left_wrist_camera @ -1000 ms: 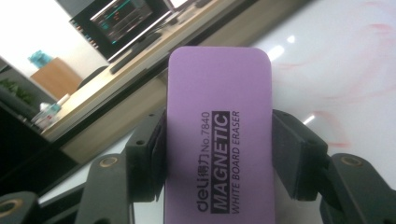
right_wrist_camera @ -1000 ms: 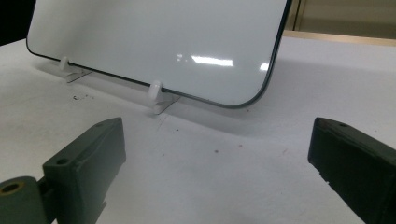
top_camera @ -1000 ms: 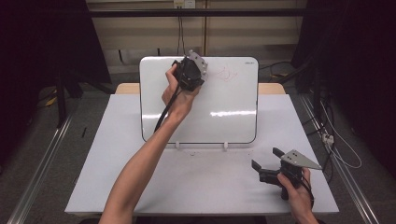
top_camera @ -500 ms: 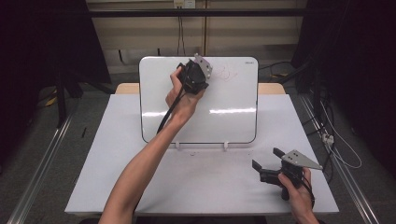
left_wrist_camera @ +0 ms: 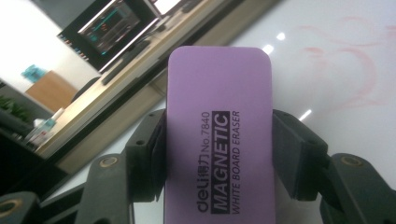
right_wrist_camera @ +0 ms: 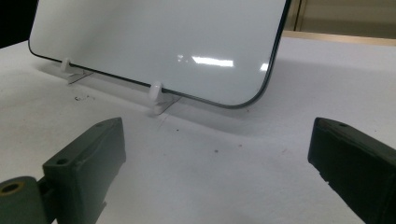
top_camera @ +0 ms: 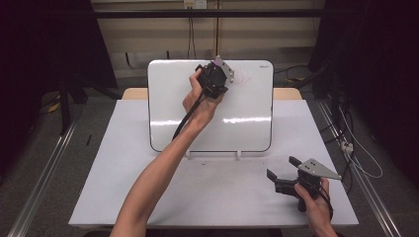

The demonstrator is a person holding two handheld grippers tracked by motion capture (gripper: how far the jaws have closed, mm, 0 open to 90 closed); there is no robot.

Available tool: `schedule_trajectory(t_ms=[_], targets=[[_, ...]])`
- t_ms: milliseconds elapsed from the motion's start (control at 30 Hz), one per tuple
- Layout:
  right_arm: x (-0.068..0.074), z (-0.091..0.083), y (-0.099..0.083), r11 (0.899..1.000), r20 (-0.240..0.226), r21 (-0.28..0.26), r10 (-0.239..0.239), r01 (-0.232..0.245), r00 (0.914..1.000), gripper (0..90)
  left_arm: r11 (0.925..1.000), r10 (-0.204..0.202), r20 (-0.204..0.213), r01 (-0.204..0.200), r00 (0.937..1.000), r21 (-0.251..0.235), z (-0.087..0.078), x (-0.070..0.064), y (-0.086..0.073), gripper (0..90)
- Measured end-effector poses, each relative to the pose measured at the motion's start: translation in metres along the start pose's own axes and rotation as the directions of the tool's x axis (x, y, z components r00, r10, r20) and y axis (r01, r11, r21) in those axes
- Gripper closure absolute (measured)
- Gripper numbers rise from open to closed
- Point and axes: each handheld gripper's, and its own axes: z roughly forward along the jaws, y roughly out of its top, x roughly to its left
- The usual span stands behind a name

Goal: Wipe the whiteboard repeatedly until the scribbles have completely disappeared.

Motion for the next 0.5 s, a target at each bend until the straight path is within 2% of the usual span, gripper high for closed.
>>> schedule_trajectory(t_ms=[33, 67, 100, 167, 200, 267, 300, 367, 467, 500], targets=[[0.000, 0.000, 0.000, 1.000, 0.001, 0.000, 0.001, -0.001, 1.0000, 3.8, 1.0000, 0.007, 0.008, -0.007, 0.9999, -0.004, 0.000, -0.004, 0.000, 41.2], [0.000, 0.000, 0.000, 1.000, 0.001, -0.001, 0.002, -0.002, 1.0000, 3.8, 0.9999, -0.013, 0.039, 0.013, 0.9991, -0.009, -0.001, -0.010, -0.001, 41.2], [0.000, 0.000, 0.000, 1.000, 0.000, 0.000, 0.002, -0.002, 1.0000, 3.8, 1.0000, 0.001, 0.056, -0.001, 0.9985, -0.007, -0.002, -0.016, -0.003, 41.2], [0.001, 0.000, 0.000, 1.000, -0.004, -0.002, 0.003, -0.003, 1.0000, 3.8, 0.9990, 0.038, 0.052, -0.037, 0.9979, -0.026, -0.005, -0.025, -0.005, 41.2], [0.001, -0.001, 0.000, 1.000, -0.004, -0.002, -0.001, 0.001, 1.0000, 3.8, 0.9992, 0.029, 0.053, -0.027, 0.9982, -0.029, -0.005, -0.025, -0.006, 41.2], [0.001, -0.001, 0.000, 1.000, -0.007, -0.003, -0.001, 0.001, 1.0000, 3.8, 0.9997, -0.010, 0.087, 0.012, 0.9962, -0.023, -0.003, -0.019, -0.006, 41.3], [0.000, -0.001, 0.000, 1.000, -0.005, -0.004, -0.001, 0.001, 1.0000, 3.8, 0.9997, -0.011, 0.093, 0.013, 0.9956, -0.019, -0.002, -0.016, -0.006, 41.3], [0.000, -0.001, 0.000, 1.000, -0.002, -0.004, 0.001, -0.001, 1.0000, 3.8, 0.9994, -0.009, 0.077, 0.012, 0.9970, -0.033, -0.001, -0.013, -0.003, 41.3], [0.000, -0.001, 0.000, 1.000, -0.001, -0.002, 0.000, 0.000, 1.0000, 3.8, 0.9996, -0.009, 0.059, 0.011, 0.9982, -0.026, 0.001, -0.003, 0.004, 41.3], [-0.001, -0.001, 0.000, 1.000, 0.000, -0.003, 0.000, 0.000, 1.0000, 3.8, 0.9993, -0.024, 0.055, 0.026, 0.9982, -0.028, 0.002, 0.000, 0.005, 41.3]])
